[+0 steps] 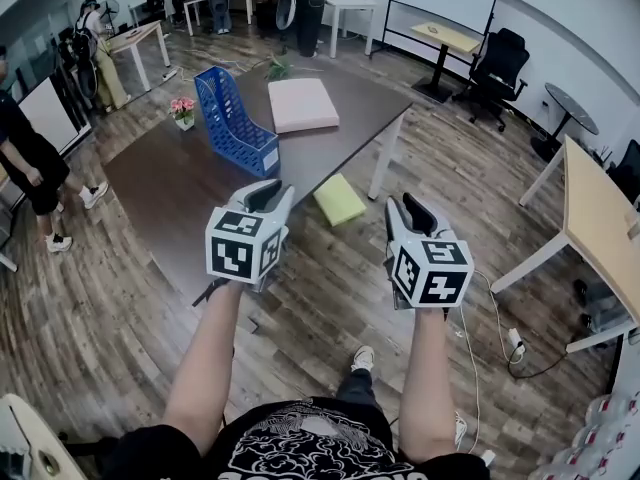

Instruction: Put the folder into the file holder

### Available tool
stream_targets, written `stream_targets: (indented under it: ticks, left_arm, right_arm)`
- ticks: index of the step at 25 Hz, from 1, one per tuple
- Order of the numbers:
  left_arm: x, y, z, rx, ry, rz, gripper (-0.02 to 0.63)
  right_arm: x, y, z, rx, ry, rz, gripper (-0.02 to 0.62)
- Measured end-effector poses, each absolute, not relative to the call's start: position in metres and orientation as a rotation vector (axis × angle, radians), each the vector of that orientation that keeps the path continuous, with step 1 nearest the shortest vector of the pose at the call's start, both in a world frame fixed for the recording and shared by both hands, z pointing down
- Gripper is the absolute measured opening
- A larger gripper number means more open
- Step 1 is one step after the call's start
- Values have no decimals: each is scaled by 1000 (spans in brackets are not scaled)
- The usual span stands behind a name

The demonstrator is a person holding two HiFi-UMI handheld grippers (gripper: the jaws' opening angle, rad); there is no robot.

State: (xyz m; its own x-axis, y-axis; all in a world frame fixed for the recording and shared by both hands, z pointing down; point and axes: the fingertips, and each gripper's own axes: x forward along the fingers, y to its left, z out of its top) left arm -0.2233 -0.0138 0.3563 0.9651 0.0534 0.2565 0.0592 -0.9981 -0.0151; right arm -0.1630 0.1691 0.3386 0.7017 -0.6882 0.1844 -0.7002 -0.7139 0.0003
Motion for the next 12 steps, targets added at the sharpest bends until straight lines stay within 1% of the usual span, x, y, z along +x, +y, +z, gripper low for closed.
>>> stream_targets:
  ticks: [3, 7, 12]
  left_arm:
    - [-199, -7, 357, -3094, -73, -415, 81]
    - [-167, 1, 357, -3097, -47, -438, 106]
    - [-128, 9, 351, -3115, 3, -454, 149]
  right_arm:
    - [-137, 176, 340, 2827, -1176, 275, 118]
    - [-102, 183, 339, 2814, -1205, 293, 133]
    - [-57, 192, 331, 2797, -1250, 297, 161]
